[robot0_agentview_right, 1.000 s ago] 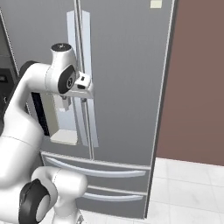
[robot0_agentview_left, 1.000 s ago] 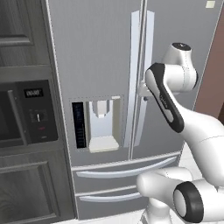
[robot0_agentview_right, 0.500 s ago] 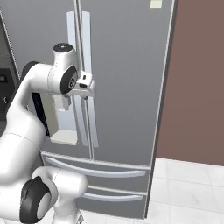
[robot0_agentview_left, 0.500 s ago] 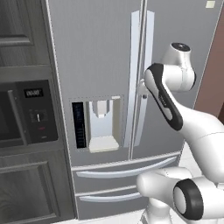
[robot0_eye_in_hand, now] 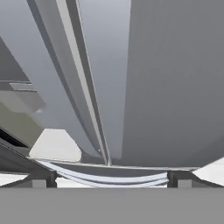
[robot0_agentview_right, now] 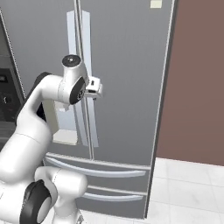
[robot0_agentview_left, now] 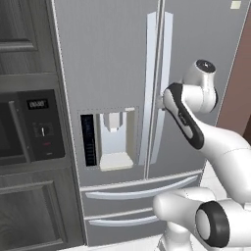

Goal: Retrieve a lemon from the fridge and place it on the cutting board with the fish.

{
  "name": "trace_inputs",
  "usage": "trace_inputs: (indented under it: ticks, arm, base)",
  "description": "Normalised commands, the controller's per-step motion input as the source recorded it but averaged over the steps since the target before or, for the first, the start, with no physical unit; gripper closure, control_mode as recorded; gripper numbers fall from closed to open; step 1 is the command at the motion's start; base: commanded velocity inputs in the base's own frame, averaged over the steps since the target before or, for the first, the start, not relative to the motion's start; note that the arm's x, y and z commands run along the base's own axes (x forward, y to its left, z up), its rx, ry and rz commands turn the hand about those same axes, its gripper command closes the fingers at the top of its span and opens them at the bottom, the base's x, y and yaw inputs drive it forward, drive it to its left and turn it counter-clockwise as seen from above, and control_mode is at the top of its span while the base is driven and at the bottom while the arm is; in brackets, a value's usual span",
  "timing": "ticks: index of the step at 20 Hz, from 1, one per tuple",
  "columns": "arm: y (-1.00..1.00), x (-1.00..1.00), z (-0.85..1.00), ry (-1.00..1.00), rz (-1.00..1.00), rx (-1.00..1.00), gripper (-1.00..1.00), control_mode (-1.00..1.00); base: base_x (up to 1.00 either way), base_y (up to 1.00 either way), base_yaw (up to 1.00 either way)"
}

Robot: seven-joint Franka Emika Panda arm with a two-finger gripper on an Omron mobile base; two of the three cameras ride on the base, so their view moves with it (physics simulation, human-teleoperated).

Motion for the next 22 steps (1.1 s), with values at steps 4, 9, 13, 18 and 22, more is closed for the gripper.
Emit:
trace_inputs:
  ticks: [4, 9, 13, 18, 22]
  arm:
    - [0.0, 0.17, 0.0, 0.0, 0.0, 0.0, -1.0, -1.0]
    - [0.03, 0.27, 0.0, -0.09, 0.0, 0.0, -1.0, -1.0]
    - [0.37, 0.59, 0.07, -0.15, -0.05, -0.09, -1.0, -1.0]
    - [0.21, 0.42, 0.1, -0.06, 0.0, -0.03, -1.0, -1.0]
    - [-0.28, 0.19, 0.0, -0.02, 0.0, 0.01, -1.0, -1.0]
  base:
    - [0.0, 0.0, 0.0]
    - [0.0, 0.0, 0.0]
    - [0.0, 0.0, 0.0]
    - [0.0, 0.0, 0.0]
    - [0.0, 0.0, 0.0]
